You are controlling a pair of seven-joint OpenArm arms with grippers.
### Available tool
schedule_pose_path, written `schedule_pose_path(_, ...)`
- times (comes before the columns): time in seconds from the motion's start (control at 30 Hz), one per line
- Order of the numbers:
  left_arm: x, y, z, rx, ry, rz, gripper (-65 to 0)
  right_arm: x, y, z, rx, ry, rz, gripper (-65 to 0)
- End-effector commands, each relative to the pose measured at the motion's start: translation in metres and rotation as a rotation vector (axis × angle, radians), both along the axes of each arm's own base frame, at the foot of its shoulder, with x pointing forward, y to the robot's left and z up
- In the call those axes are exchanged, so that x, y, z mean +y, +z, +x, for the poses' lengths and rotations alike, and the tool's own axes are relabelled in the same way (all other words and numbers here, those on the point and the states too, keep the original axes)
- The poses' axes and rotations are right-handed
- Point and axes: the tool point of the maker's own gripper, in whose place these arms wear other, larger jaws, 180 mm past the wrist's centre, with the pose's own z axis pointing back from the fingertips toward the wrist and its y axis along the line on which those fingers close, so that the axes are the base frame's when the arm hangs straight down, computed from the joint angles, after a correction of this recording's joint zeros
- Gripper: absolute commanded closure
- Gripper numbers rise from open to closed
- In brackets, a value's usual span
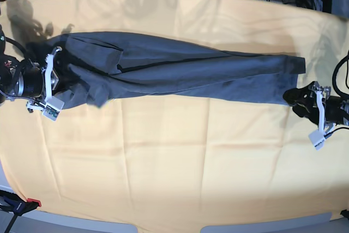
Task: Fold the T-shirt properly
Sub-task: 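Release the hem and move the left gripper to the strip's end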
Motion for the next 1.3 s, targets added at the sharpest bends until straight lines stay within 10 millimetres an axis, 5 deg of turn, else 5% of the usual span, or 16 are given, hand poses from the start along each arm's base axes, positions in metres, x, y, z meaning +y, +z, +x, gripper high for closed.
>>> schedule_pose_path(0.0,0.006,0.018,0.008,-0.05,0.013,-0.006,-39.5,-0.006,0.013,0.002,-0.027,0.018,-0.022,0.0)
schedule_pose_path(0.4,0.013,0.015,0.01,-0.062,0.018,0.036,-39.5,-0.043,-0.024,-0.034,0.095,0.019,-0.221,-0.5)
schedule_pose_path(0.53,0.02,0.021,0.018,-0.107,0.037,0.061,-39.5,-0.05,-0.027,-0.032,0.085,0.007,-0.248,-27.8)
schedule_pose_path(0.6,0.027,0.033,0.028,-0.16,0.064,0.069,-39.5,-0.048,-0.022,-0.026,0.065,0.0,-0.236,-33.5)
schedule_pose_path(0.83,0.091,0.108,0.065,-0.37,0.379,0.08,-39.5,-0.056,0.027,0.019,-0.123,-0.187,-0.109,-33.2)
schedule_pose_path(0.93,0.118,0.132,0.066,-0.424,0.491,0.037,-39.5,-0.048,0.054,0.029,-0.193,-0.265,0.075,-32.7)
schedule_pose_path(1.0,0.131,0.138,0.062,-0.438,0.539,0.016,-39.5,-0.04,0.062,0.029,-0.222,-0.281,0.173,-26.6)
schedule_pose_path(1.1,0.151,0.138,0.054,-0.441,0.613,-0.015,-39.5,-0.03,0.052,0.023,-0.214,-0.304,0.252,-2.2)
schedule_pose_path(1.27,0.176,0.118,0.029,-0.389,0.723,-0.076,-39.5,-0.007,0.011,-0.005,-0.098,-0.348,0.326,0.0)
